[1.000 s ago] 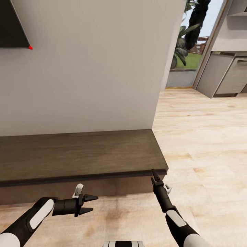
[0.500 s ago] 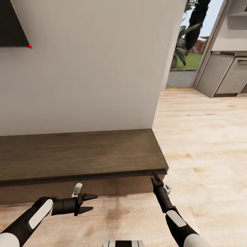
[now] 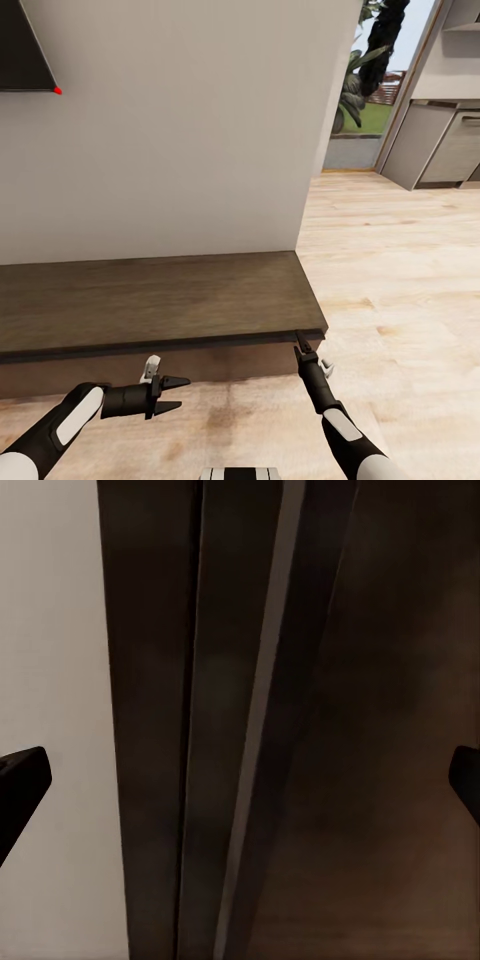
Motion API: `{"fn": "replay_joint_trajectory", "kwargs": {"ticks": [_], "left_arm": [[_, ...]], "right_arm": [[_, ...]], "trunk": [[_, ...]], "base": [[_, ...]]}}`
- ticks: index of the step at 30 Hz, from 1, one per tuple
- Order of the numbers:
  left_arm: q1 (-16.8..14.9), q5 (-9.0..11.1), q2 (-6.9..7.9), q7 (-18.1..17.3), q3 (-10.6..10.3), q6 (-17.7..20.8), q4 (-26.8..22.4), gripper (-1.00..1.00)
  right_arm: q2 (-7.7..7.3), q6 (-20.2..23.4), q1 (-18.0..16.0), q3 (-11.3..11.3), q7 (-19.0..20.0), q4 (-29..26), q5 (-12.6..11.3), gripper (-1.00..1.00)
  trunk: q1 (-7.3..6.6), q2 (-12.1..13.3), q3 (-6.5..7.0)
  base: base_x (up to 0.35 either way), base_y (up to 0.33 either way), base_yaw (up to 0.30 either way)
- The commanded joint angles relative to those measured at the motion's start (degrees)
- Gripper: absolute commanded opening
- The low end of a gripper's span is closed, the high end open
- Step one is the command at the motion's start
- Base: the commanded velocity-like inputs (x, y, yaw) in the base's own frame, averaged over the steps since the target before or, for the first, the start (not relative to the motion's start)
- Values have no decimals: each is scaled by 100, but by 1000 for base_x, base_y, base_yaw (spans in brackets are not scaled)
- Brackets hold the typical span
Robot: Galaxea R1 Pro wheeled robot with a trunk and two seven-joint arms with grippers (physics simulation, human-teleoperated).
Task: Place each of the two pumpkins and all three candles from the living room inside a cabinet in the living room (use any cabinet), then make sure every cabinet is closed, and position the cauldron so it is next to a table in the living room.
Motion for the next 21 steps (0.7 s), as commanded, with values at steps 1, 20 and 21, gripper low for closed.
{"fn": "replay_joint_trajectory", "kwargs": {"ticks": [1,20,21], "left_arm": [[-5,16,3,-14,-18,20,4,100],[-5,14,-5,-14,-32,20,5,100],[-5,15,-2,-15,-32,20,8,100]], "right_arm": [[2,-3,-3,-4,18,5,-19,100],[2,-6,-3,-7,-153,2,-67,-100],[2,-4,-3,-6,-156,4,-68,-100]], "trunk": [[-1,-2,-4],[-1,-2,-4],[-1,-2,-4]], "base": [[5,0,0],[28,0,0],[0,0,0]]}}
